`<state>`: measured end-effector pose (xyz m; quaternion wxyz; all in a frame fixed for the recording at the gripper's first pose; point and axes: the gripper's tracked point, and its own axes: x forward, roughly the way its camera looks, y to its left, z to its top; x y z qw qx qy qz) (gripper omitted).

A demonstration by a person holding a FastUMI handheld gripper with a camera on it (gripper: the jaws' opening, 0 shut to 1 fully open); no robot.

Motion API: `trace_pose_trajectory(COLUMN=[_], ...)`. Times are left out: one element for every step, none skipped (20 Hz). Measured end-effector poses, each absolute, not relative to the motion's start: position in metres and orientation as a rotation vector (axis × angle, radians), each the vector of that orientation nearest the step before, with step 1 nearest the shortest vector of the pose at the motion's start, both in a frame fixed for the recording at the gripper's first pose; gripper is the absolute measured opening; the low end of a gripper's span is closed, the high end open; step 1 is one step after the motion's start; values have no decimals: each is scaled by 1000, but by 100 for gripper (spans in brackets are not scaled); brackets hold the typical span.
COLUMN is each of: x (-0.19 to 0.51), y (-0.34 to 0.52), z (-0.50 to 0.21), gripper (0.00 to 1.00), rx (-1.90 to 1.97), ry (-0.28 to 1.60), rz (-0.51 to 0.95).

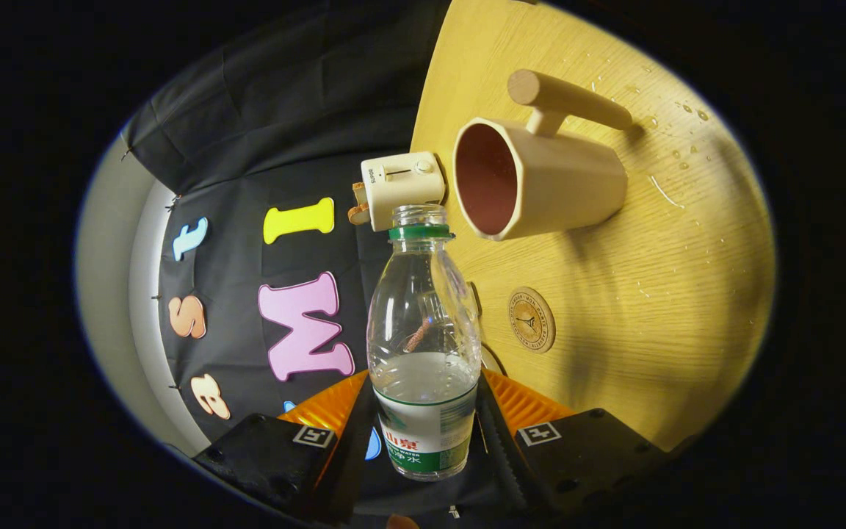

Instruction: Take the bottle from table, then pour the juice into the cup, finally place the bottle on the coaster

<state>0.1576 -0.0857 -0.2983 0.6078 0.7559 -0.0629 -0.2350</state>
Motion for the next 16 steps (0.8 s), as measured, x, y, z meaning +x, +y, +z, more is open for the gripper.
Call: trace_pose_trajectory(x=[158,158,159,159,160,160,160,159,160,161,161,160,161,162,163,164], y=[-85,-86,-86,-86,-87,-88,-89,-88,-89,-90,-90,-91,-91,-91,-92,-92], z=[-299,-297,-297,-295,-295,-293,-292,-291,-291,-290,-290,-289,-288,-287,-287,-286], gripper=[75,75,75,75,75,75,75,75,75,75,75,75,75,75,75,75], rx=[1756,1762,1769,1775,1782,1790,1796,1799,1805,1813,1821,1827,1833,1840,1850,1861], ry=[-146,-148,-151,-155,-158,-161,-167,-170,-175,-179,-184,-188,-192,-196,-201,-207], rz=[-543,-544,-546,-547,-551,-553,-553,-555,-557,-559,-559,-560,-562,-563,-564,-565])
